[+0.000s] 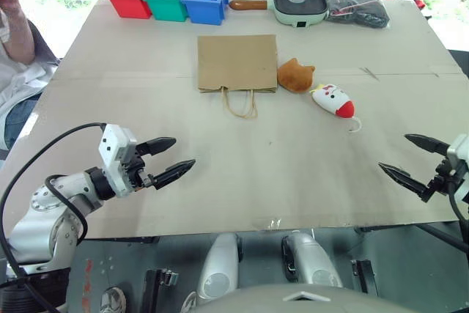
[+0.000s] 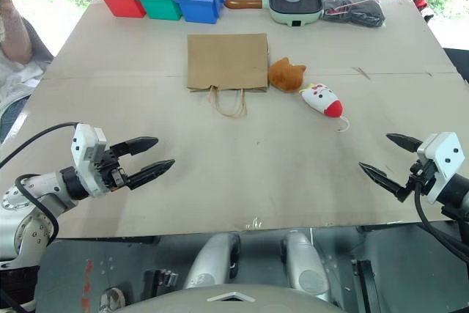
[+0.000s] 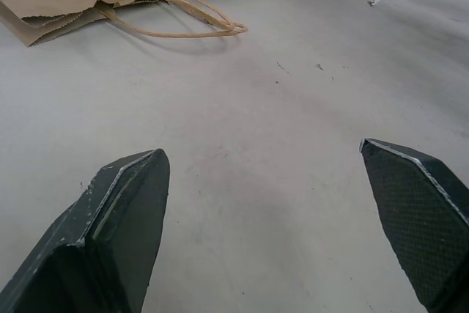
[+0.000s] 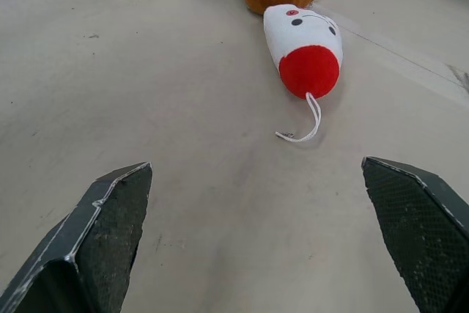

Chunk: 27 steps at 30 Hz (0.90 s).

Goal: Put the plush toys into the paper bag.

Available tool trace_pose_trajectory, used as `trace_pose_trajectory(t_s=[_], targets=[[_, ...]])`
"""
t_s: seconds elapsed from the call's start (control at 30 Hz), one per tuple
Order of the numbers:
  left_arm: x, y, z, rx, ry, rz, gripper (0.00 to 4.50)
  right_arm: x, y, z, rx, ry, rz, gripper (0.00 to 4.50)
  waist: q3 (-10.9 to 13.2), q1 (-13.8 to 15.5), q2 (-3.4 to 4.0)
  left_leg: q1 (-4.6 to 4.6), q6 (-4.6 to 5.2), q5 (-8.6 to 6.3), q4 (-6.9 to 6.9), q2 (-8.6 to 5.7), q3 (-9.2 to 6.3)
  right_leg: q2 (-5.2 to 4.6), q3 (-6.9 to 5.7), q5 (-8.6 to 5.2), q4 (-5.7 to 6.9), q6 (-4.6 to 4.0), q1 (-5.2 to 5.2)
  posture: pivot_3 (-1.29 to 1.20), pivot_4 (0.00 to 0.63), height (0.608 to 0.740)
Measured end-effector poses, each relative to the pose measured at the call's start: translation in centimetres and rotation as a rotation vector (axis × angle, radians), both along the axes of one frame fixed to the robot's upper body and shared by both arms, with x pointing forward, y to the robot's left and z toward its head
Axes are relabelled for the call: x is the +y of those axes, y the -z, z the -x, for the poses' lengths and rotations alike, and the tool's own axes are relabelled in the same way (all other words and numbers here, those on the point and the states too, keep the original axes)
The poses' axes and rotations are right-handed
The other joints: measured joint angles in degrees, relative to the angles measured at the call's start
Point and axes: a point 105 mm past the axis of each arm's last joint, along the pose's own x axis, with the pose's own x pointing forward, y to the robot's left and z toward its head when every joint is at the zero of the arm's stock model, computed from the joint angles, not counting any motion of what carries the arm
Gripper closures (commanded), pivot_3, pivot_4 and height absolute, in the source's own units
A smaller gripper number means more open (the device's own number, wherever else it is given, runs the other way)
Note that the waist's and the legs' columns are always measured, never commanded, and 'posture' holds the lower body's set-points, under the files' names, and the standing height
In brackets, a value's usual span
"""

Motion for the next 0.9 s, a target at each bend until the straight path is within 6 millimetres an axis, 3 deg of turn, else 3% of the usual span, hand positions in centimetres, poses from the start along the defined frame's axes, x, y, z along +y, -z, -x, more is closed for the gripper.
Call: trace_pose_trajectory(t_s=[0.1,0.2,0.37,0.43,0.5,0.63,0.73,0.83,0.9], targets=[[-0.5,-0.7,-1.1,-0.038,-0.006,-0.007,0.00,0.3,0.0,-0.1,-0.007,0.005,-0.014,0.03,0.0,0.5,0.00,0.00,0.00,0.00,0.02,0.00,-0.03,0.01,-0.03,0.00,0.01,0.00,0.00,0.00,0.150,0.740],[-2.4,-3.5,-4.0,-0.194,0.003,-0.062,0.00,3.9,-1.4,-0.6,-0.091,-0.092,-0.044,0.03,0.0,0.7,0.04,0.01,-0.01,0.01,0.16,-0.02,0.01,0.03,0.03,0.02,0.10,0.04,0.02,0.00,0.150,0.740],[-2.0,-2.6,-7.2,-0.275,-0.054,-0.248,0.00,6.5,-1.0,-0.3,-0.104,-0.093,-0.083,0.03,-0.1,0.6,0.03,-0.03,0.00,0.00,0.00,-0.03,-0.03,0.04,0.00,0.14,0.04,-0.18,-0.03,0.00,0.150,0.740],[-2.3,-2.3,-9.1,-0.353,-0.033,-0.379,0.00,8.9,-0.8,0.2,-0.098,-0.117,-0.129,0.03,0.0,0.9,0.03,-0.06,-0.01,0.00,0.00,-0.03,-0.11,0.07,-0.08,0.14,0.06,-0.19,-0.05,0.00,0.150,0.740],[-3.2,-2.6,-10.7,-0.439,0.012,-0.486,0.00,11.1,-0.7,0.9,-0.096,-0.142,-0.163,0.03,0.0,1.0,0.03,-0.10,0.00,0.00,0.04,-0.05,-0.06,0.05,-0.04,0.15,0.02,-0.18,-0.04,0.00,0.150,0.740],[-5.8,-3.0,-13.9,-0.584,0.061,-0.592,0.00,12.1,0.0,0.9,-0.092,-0.073,-0.178,0.03,-0.1,1.2,-0.06,-0.17,0.00,0.00,0.15,-0.11,-0.03,0.00,-0.03,0.16,-0.06,-0.15,-0.01,0.00,0.150,0.740],[-7.4,-2.4,-15.4,-0.642,0.119,-0.670,0.78,12.1,0.4,0.8,-0.099,-0.012,-0.154,0.00,-0.1,0.7,-0.06,-0.13,0.00,0.00,0.11,-0.10,-0.04,0.03,-0.03,0.16,-0.04,-0.15,-0.02,0.00,0.150,0.740],[-8.6,-1.9,-15.7,-0.680,0.194,-0.709,1.84,11.9,0.5,0.6,-0.106,0.055,-0.174,0.00,-0.1,0.4,-0.07,-0.10,0.00,0.00,0.06,-0.06,-0.06,0.08,-0.03,0.16,0.04,-0.15,-0.04,0.00,0.150,0.740],[-9.2,-1.5,-15.7,-0.684,0.234,-0.703,2.76,12.0,0.7,0.6,-0.098,0.081,-0.164,0.54,-0.1,0.4,-0.07,-0.11,0.00,0.00,0.06,-0.06,-0.06,0.08,-0.04,0.16,0.09,-0.16,-0.06,0.00,0.150,0.740]])
